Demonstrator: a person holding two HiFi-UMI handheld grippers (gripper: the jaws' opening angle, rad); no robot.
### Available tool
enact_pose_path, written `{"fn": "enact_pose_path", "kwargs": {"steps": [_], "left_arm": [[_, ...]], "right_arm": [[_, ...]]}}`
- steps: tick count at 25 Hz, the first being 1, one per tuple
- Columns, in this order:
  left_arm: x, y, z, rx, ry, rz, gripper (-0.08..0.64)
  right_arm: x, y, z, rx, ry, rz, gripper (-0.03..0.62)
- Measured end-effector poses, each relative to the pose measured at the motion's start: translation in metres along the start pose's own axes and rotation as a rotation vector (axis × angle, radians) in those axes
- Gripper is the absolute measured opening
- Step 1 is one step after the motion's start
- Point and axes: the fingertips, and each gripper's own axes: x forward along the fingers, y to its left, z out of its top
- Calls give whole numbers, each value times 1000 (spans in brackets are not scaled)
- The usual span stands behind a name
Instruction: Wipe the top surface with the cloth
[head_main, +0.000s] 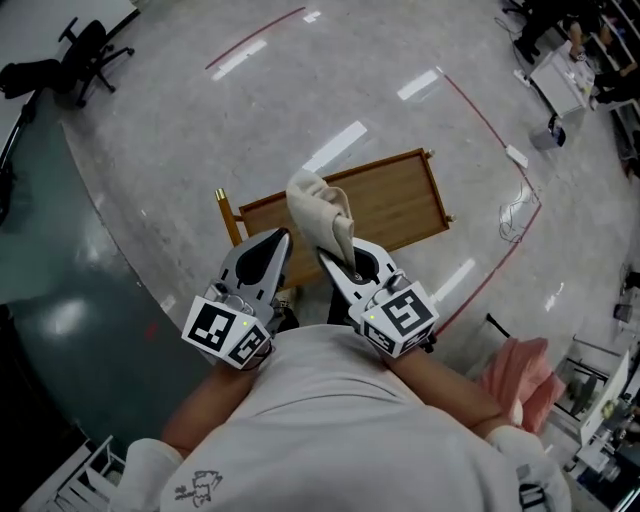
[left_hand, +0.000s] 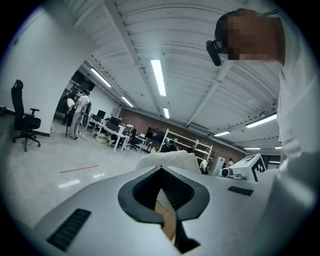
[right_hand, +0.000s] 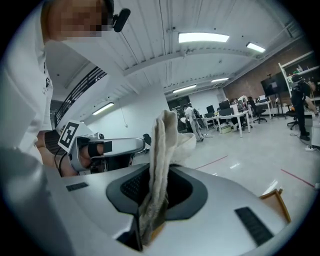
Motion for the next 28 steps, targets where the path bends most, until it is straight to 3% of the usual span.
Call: {"fn": "enact_pose_path", "kwargs": {"steps": [10,17,22,28], "left_arm": [[56,14,-56,-47,46,192,8],[73,32,-102,-74,94,246,8],[109,54,-138,-69,150,275,8],[109,96,-175,-79,199,338,8]], "right_arm": [[-27,-114,-14,28,104,32,75],[-39,-183,-52,9,206,-16,75],[-49,-269,-80,-2,288,-95,75],[-43,-363,-138,-75,411,-225,75]]}}
